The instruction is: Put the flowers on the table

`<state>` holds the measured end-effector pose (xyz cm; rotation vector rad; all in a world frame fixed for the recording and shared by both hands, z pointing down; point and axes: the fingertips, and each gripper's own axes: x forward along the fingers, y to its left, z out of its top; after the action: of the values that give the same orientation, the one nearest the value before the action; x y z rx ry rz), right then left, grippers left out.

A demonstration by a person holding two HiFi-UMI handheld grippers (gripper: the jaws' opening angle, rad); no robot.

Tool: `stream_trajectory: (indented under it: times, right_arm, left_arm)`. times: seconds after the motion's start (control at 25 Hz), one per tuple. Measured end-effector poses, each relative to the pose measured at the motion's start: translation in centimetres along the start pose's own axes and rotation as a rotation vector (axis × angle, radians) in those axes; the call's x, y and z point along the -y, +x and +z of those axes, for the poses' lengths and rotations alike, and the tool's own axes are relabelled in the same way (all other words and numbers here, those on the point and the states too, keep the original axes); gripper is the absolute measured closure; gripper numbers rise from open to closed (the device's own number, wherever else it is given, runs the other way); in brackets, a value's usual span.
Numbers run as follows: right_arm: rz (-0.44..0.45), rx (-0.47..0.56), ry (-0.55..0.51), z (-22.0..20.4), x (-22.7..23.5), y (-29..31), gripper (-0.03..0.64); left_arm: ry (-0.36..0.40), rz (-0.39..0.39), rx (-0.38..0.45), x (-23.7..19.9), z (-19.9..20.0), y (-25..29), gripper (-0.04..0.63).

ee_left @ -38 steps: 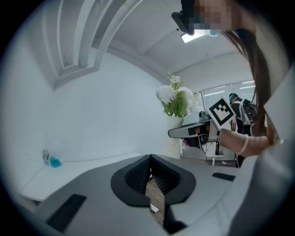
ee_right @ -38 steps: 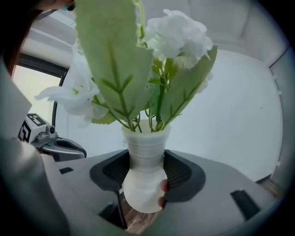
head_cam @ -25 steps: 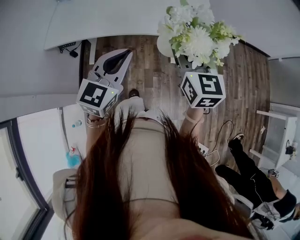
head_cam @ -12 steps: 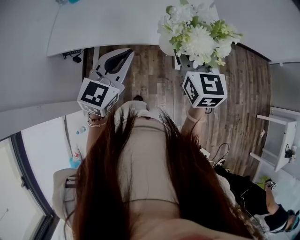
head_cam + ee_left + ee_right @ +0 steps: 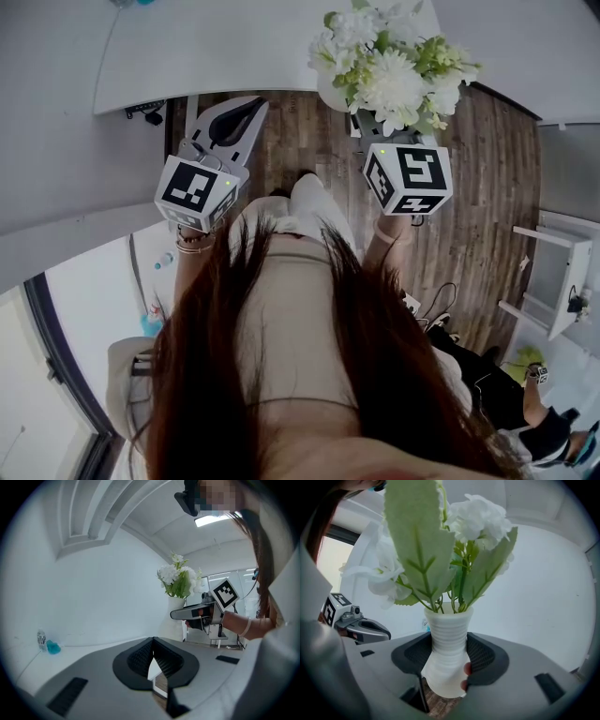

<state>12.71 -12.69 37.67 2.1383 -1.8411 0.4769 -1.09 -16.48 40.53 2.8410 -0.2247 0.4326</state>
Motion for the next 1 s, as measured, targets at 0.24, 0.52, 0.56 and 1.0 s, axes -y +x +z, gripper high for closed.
stream_trajectory:
  times: [0.24,0.52,0.56,1.0]
  right_arm:
    - [0.001,0.023,-0.018,0.06,0.20,0.14,0.371]
    - [0.002,0.041,-0.020,0.12,0.19,0.34,0.371]
    - [0.000,0.044,-0.019,0.11,0.24,0.38,0.371]
    - [-0.011,0.061,-0.013,-0.02,0.32,0.59,0.371]
  left_arm:
    - [0.002,0.015,0.013,-0.26,-0.44,0.27,0.591]
    - [0.021,0.019,0.027,-0.20,-0.24,0.42,0.591]
    - [0.021,0.020,0.028,-0.21,-0.20,0.44,0.591]
    - [0.025,0.023,0.022,-0.10,-0.40,0.27,0.591]
